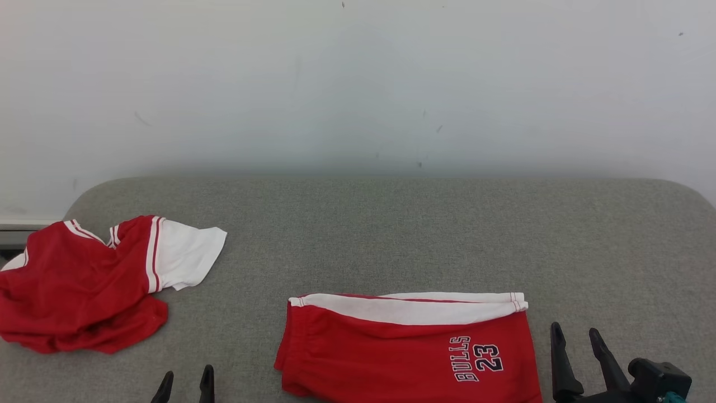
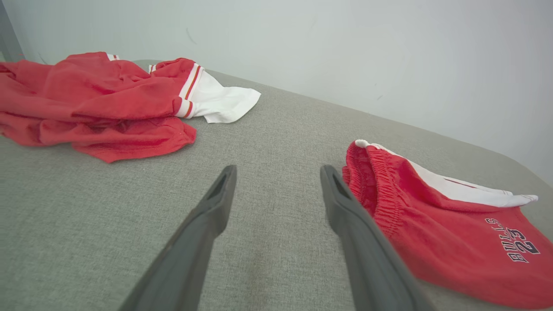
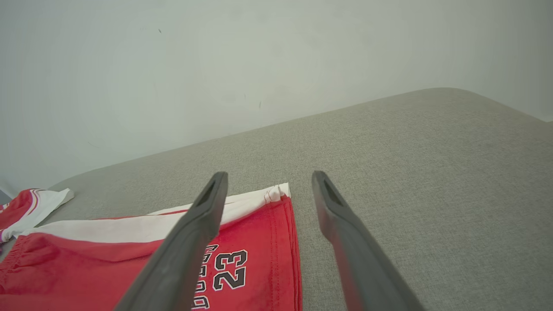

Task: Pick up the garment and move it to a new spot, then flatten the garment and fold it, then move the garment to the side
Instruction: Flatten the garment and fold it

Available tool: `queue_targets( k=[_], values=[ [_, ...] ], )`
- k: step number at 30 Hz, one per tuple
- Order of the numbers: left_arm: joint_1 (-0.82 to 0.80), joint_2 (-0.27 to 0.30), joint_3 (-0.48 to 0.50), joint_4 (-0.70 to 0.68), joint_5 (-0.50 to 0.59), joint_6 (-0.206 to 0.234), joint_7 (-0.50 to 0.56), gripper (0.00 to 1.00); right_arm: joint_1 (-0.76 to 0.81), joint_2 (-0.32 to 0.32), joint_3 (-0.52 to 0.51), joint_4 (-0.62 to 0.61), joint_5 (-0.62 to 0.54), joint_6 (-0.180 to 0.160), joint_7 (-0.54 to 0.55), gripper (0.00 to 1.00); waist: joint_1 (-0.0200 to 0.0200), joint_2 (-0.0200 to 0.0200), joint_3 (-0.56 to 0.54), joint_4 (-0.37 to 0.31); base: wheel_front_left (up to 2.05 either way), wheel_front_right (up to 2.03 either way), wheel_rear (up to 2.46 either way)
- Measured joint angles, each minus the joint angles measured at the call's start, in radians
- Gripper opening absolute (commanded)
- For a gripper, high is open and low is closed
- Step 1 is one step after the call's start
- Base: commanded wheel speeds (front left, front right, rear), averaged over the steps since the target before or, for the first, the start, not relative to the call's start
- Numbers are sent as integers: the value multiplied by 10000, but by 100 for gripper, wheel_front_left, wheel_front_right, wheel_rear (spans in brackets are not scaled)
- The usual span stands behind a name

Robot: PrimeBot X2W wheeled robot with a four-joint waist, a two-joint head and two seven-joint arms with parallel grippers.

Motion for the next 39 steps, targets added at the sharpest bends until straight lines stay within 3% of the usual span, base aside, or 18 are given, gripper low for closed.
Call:
queue_targets(
  k=[9, 25, 31, 39],
  values=[
    [7, 54, 334, 54, 2, 0, 230, 100, 0, 0, 2, 125, -33, 67, -58, 100, 0, 0, 17, 20, 0, 0, 0],
    [-23, 410, 54, -408, 92, -13, 1032, 100, -19, -2, 125, 487, -186, 52, 33, 100, 0, 0, 54, 30, 0, 0, 0],
    [-21, 451, 58, -516, 92, -13, 1193, 100, -186, -77, 140, 715, -278, -161, 1206, 100, -1, 0, 59, 31, 0, 0, 0],
    [-22, 470, 40, -646, 92, -13, 1381, 100, -1297, -217, -150, 976, 25, -410, 3749, 100, -1, 0, 43, 19, 0, 0, 0]
  ],
)
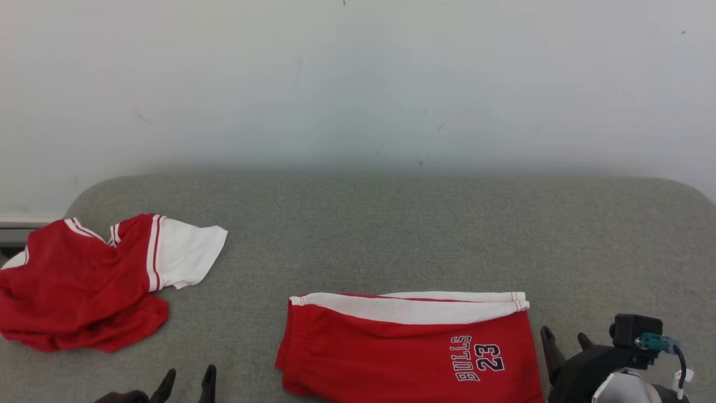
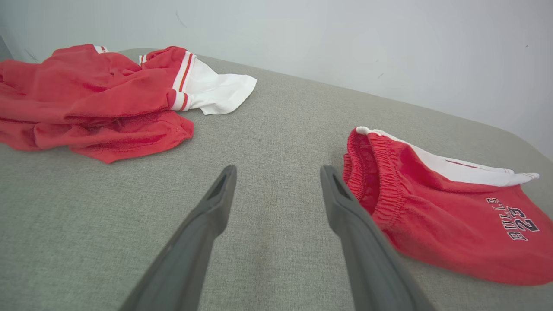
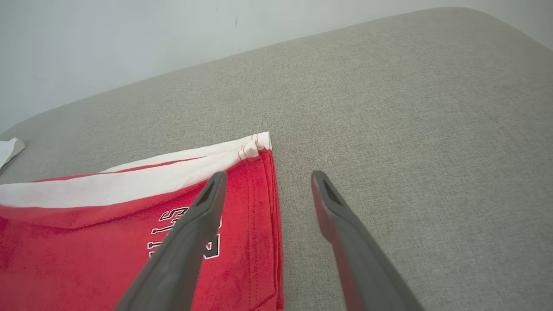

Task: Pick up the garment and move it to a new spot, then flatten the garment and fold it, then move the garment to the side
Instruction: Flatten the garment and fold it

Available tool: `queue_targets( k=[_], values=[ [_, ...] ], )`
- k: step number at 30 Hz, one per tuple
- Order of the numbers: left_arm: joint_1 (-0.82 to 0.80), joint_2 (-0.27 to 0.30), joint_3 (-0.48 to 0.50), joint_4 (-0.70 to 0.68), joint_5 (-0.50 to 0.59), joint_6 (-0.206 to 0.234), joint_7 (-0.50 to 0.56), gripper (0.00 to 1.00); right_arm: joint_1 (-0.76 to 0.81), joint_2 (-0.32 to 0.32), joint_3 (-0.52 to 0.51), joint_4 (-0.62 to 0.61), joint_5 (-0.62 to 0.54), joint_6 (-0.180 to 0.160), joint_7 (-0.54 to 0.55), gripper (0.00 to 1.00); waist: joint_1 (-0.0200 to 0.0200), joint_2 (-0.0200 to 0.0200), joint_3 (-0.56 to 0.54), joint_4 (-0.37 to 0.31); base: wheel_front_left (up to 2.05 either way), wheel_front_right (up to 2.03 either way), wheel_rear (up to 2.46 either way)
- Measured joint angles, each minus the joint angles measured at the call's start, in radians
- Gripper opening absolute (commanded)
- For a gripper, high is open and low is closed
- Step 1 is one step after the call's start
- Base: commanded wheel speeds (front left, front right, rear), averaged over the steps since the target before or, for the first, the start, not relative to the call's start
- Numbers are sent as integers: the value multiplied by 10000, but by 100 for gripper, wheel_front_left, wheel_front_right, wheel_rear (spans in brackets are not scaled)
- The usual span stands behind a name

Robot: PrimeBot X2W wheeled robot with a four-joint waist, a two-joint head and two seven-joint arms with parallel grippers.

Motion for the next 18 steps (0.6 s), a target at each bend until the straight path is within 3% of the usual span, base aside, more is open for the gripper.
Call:
queue_targets(
  k=[8, 18],
  values=[
    [-23, -29, -163, -81, 13, 2, 249, 100, -502, -382, 552, 224, -150, -50, 3087, 100, 0, 0, 14, 200, 0, 0, 0],
    [-53, -92, -288, -201, 15, 2, 391, 100, -1010, -771, -59, 518, -639, -61, 5206, 100, 0, 0, 134, 520, 0, 0, 0]
  ],
)
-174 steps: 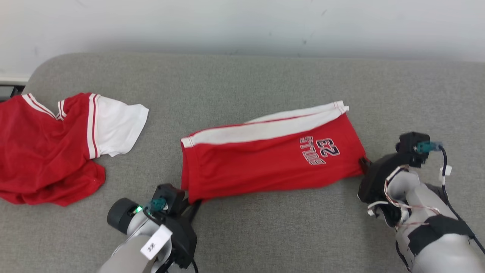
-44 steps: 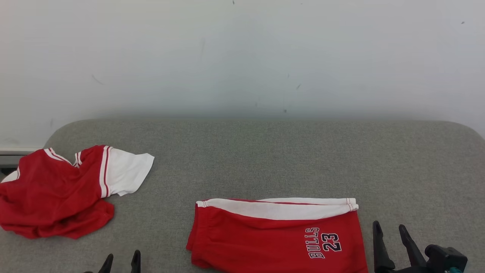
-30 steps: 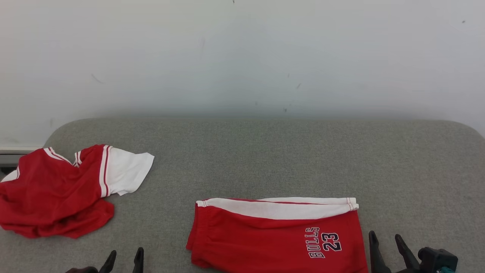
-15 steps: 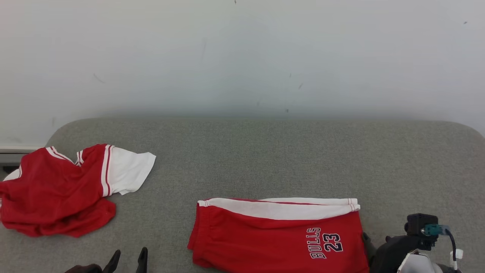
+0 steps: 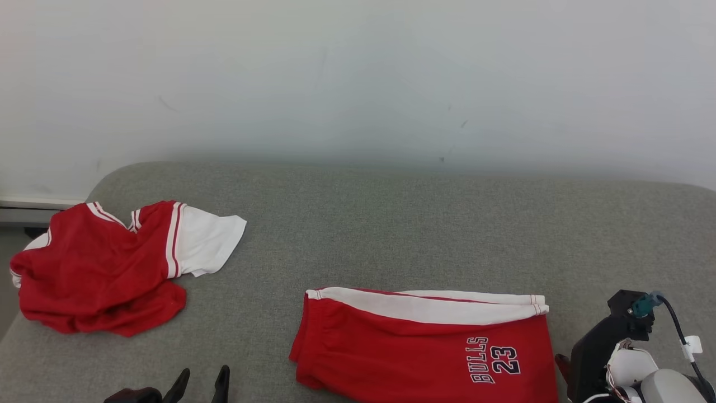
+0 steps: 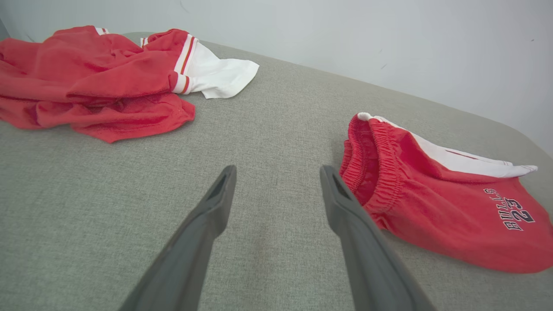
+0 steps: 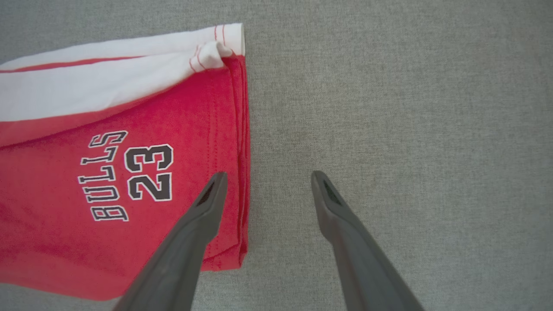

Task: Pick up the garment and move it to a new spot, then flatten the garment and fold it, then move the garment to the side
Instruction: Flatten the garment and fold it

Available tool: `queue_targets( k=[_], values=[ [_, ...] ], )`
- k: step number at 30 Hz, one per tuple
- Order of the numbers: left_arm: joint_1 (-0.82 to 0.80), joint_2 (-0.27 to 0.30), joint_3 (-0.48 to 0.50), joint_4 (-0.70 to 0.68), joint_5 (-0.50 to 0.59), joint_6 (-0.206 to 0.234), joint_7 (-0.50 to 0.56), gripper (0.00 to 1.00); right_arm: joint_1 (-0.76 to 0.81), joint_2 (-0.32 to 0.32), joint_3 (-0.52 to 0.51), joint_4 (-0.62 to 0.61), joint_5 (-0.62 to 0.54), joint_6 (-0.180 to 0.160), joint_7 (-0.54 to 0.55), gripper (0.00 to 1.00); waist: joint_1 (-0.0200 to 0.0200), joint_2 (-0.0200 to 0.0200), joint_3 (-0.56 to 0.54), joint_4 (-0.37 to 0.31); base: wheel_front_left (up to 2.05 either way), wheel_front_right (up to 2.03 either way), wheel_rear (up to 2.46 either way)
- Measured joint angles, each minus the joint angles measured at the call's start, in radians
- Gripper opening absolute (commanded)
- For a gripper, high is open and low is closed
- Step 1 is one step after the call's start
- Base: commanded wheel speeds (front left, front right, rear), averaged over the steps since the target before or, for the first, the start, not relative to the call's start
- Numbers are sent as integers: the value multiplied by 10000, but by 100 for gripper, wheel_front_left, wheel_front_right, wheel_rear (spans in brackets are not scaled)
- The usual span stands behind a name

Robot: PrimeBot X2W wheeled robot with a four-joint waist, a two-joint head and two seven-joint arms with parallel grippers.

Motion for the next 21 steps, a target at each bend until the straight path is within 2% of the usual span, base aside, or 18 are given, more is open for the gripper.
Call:
queue_targets(
  k=[10, 21],
  values=[
    [-9, 27, -35, -113, 23, 0, 134, 100, -545, 441, -523, 426, -424, -2, 1099, 100, -2, 0, 116, 149, 0, 0, 0],
    [-186, -48, -257, -174, 88, -15, 299, 100, -911, 579, -1315, 872, -675, -4, 1509, 100, -1, 0, 298, 476, 0, 0, 0]
  ],
)
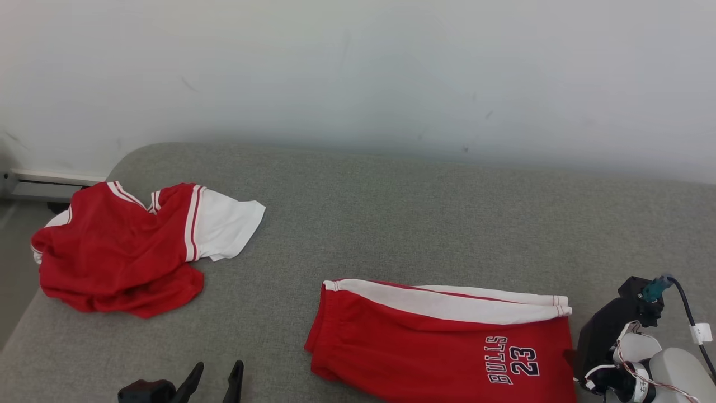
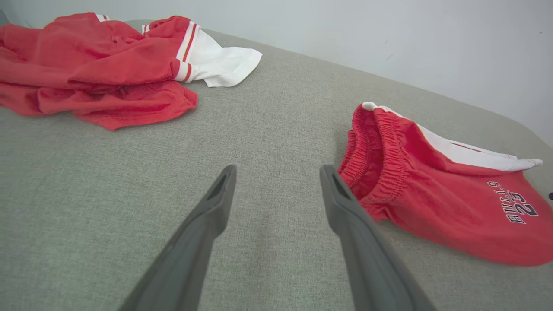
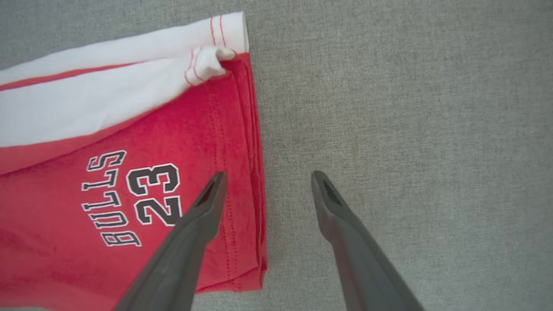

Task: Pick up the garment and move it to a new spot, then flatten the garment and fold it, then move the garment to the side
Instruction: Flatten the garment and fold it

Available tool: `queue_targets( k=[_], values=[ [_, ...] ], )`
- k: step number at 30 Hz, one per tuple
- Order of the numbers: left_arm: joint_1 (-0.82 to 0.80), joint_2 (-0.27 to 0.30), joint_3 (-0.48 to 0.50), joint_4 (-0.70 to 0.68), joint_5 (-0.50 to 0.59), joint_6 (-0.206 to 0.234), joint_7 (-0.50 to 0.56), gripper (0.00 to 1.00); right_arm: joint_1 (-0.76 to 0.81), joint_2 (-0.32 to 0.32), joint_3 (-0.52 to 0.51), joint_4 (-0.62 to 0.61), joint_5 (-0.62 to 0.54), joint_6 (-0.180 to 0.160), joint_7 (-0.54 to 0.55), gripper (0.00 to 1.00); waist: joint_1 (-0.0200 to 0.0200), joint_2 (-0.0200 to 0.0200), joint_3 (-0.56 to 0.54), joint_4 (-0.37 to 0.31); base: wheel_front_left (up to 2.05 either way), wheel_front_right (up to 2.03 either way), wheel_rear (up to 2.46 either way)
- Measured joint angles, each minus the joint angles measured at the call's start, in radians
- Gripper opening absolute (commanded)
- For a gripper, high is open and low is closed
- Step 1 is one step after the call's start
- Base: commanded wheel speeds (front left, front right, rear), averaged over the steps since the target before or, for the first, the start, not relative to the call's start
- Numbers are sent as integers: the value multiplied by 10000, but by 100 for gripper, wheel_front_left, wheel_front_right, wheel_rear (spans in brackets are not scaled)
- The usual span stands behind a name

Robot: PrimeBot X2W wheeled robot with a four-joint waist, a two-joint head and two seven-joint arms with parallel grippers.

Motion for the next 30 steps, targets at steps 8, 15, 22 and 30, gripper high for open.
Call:
queue_targets(
  k=[8, 15, 22, 30],
  values=[
    [-191, -36, -105, 4, 0, -88, 102, 100, -33, 169, -568, 368, -140, 0, 192, 94, 0, 0, 120, 376, 0, 0, 0],
    [-193, -38, -115, 4, 0, -165, 176, 100, -211, 316, -765, 742, -324, 0, 339, 48, 0, 0, 231, 666, 0, 0, 0],
    [-194, -36, -117, 4, 0, -165, 176, 100, -449, 395, -978, 1032, -468, 2, 341, 7, 0, 0, 258, 754, 0, 0, 0],
    [-192, -33, -82, 4, -2, -165, 178, 100, -616, 301, -1457, 1141, -663, 2, 324, 0, 1, 0, 235, 716, 0, 0, 0]
  ],
)
